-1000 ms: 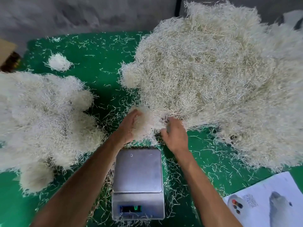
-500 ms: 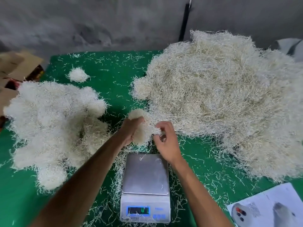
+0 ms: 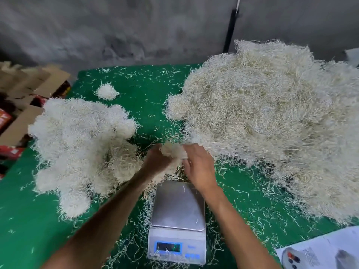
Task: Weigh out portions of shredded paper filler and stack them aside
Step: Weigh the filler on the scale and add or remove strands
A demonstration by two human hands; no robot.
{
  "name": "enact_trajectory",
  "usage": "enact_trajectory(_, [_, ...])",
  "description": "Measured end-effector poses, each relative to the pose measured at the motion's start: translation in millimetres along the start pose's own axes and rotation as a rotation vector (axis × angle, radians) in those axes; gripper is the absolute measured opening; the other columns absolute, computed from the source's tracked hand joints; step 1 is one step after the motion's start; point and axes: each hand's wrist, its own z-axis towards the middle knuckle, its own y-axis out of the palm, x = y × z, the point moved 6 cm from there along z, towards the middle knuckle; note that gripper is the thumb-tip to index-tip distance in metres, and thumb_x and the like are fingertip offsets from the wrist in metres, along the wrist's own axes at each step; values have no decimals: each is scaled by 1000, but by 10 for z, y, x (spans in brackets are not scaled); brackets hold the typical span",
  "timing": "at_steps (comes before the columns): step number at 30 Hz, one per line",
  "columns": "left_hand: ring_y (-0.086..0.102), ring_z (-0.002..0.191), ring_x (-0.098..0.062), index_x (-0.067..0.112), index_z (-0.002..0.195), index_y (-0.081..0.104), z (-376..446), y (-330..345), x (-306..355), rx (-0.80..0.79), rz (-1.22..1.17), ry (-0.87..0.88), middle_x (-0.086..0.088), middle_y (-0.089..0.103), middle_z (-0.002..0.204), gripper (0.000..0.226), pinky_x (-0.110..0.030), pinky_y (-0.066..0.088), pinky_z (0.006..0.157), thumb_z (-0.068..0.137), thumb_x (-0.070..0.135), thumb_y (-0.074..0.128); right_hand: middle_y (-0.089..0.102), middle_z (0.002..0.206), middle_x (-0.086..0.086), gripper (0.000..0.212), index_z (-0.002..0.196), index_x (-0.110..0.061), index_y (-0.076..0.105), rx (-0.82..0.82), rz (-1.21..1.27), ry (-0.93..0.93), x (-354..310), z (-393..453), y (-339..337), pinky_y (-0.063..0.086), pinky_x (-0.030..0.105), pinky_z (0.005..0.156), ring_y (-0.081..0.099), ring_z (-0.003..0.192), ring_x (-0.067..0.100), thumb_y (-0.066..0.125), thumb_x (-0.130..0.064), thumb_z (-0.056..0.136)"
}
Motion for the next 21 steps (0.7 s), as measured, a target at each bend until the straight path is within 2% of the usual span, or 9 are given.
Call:
enact_trajectory(2, [56,58,-17,10,82,64,15,-156,-67,25,-203,-166,2,65,62,11,-27,54,49,91,13,69,59,103,-1,19,113,-12,65,-111,-185,122,331,-149,23,56,35,86,58,88,19,55,-5,99])
enact_trajectory(3, [54,60,-17,9,85,64,-2,-180,-112,38,-261,-239,3,64,64,9,-26,50,50,91,13,68,55,99,-3,17,109,-12,64,-170,-200,186,476,-232,64,57,33,83,57,85,18,52,-5,100])
enact_trajectory(5, [59,77,-19,9,102,67,-105,-148,-111,47,-411,-321,-3,68,89,11,-27,51,61,94,15,62,53,97,-5,17,109,-13,65,-196,-147,262,635,-308,129,59,31,81,58,83,15,50,-9,104])
enact_trajectory(8, [72,91,-20,17,91,79,-328,201,148,-284,-880,-301,-6,75,104,27,-27,58,67,89,33,57,64,107,7,24,125,-6,67,-124,89,424,813,-302,154,59,38,84,60,83,17,56,-13,105])
enact_trajectory(11, [74,88,-19,21,75,78,-476,459,311,-441,-968,-206,-4,77,90,45,-34,55,77,90,49,47,68,119,15,42,138,-2,60,-143,301,623,986,-376,201,58,33,52,59,55,10,58,5,97])
enact_trajectory(13, [71,75,-16,19,75,72,-438,536,281,-350,-869,-160,0,71,77,42,-32,50,76,95,40,42,68,124,15,49,143,-5,56,-136,341,692,1089,-413,161,47,23,40,53,44,7,59,7,95])
enact_trajectory(15, [67,62,-16,12,80,67,-360,525,244,-228,-628,-100,0,68,69,30,-30,50,68,90,38,55,70,112,12,47,140,-7,58,-135,293,709,1163,-389,59,46,23,40,54,46,8,59,6,95])
enact_trajectory(18, [66,52,-23,4,81,68,-235,534,317,-177,-4,173,-6,66,62,32,-31,57,54,92,34,71,68,84,6,38,133,-12,62,-81,177,656,1149,-218,-171,50,31,44,54,49,14,65,-6,96])
enact_trajectory(21, [67,57,-12,8,93,72,-181,535,234,-162,517,234,-2,69,70,25,-24,59,60,88,32,77,72,86,2,34,129,-15,66,73,117,588,1121,41,-523,38,25,40,50,46,12,60,-5,97])
